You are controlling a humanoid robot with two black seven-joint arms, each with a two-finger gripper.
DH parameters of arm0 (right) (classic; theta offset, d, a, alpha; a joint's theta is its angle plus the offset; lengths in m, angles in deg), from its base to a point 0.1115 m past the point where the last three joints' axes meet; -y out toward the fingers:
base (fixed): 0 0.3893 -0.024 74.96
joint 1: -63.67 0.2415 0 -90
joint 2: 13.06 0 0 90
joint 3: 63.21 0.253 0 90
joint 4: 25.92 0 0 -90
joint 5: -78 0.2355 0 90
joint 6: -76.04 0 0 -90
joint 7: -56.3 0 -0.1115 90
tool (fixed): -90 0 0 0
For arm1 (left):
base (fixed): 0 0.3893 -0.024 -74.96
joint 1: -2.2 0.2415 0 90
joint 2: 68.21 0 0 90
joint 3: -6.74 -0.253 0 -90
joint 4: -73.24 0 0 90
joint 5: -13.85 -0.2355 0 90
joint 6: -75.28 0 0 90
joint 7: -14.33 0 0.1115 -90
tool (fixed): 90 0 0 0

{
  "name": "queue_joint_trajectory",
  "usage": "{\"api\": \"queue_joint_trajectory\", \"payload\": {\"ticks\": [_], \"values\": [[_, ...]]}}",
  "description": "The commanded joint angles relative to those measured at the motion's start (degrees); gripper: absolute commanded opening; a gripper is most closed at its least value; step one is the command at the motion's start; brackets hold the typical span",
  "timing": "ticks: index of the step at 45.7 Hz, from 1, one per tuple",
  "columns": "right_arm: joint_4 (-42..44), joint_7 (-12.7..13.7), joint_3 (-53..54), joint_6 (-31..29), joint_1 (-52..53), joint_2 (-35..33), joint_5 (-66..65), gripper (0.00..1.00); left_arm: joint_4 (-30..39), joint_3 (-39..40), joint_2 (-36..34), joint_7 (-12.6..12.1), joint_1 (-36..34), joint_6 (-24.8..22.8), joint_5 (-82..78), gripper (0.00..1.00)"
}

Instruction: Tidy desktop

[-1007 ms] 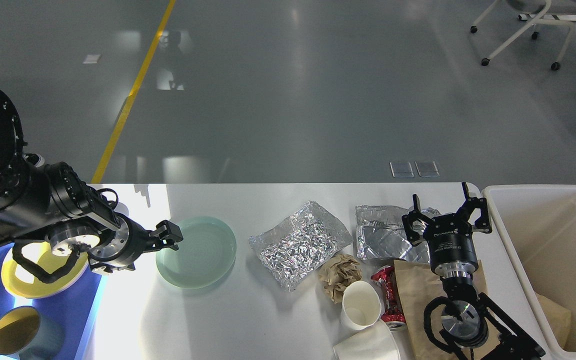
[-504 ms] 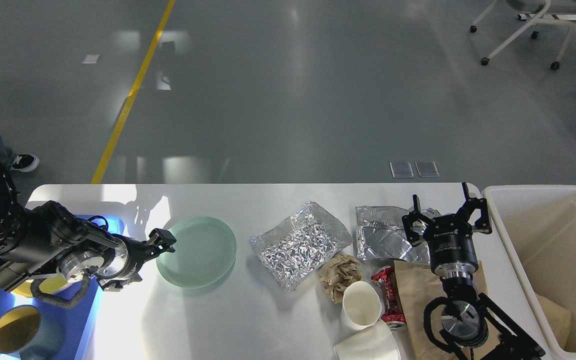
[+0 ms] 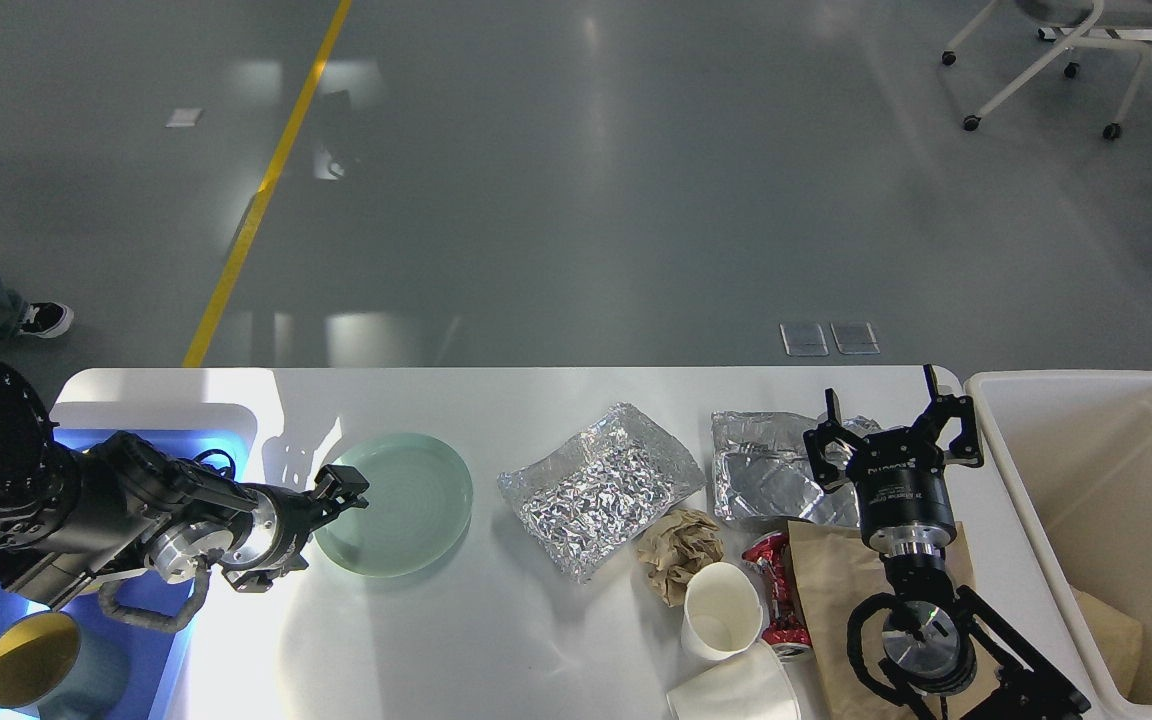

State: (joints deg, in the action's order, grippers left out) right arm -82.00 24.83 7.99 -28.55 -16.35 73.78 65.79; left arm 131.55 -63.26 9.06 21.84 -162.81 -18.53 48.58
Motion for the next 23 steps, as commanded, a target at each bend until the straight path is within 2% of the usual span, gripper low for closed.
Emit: {"api": "queue_joint_trajectory", "payload": {"ticks": [1,11,14,18,23], "values": [[0.0,0.0,0.0,0.0,0.0,0.0,0.0,1.00,-1.3,0.3,0.5,0.1,0.9,0.8,0.0,0.94],[0.0,0.0,0.0,0.0,0.0,0.0,0.0,1.00,-1.4,0.6,0.7,0.1,1.3,1.6,-5.9,0.86],[0.0,0.0,0.0,0.0,0.0,0.0,0.0,1.00,-1.4,0.9,0.7,0.1,1.5,1.5,-7.2,0.78],[0.0,0.0,0.0,0.0,0.0,0.0,0.0,1.00,-1.4,1.0,0.7,0.0,1.8,1.0,-7.8,0.63],[0.0,0.0,0.1,0.0,0.0,0.0,0.0,1.00,-1.4,1.0,0.8,0.1,1.8,0.9,-7.8,0.59]]}}
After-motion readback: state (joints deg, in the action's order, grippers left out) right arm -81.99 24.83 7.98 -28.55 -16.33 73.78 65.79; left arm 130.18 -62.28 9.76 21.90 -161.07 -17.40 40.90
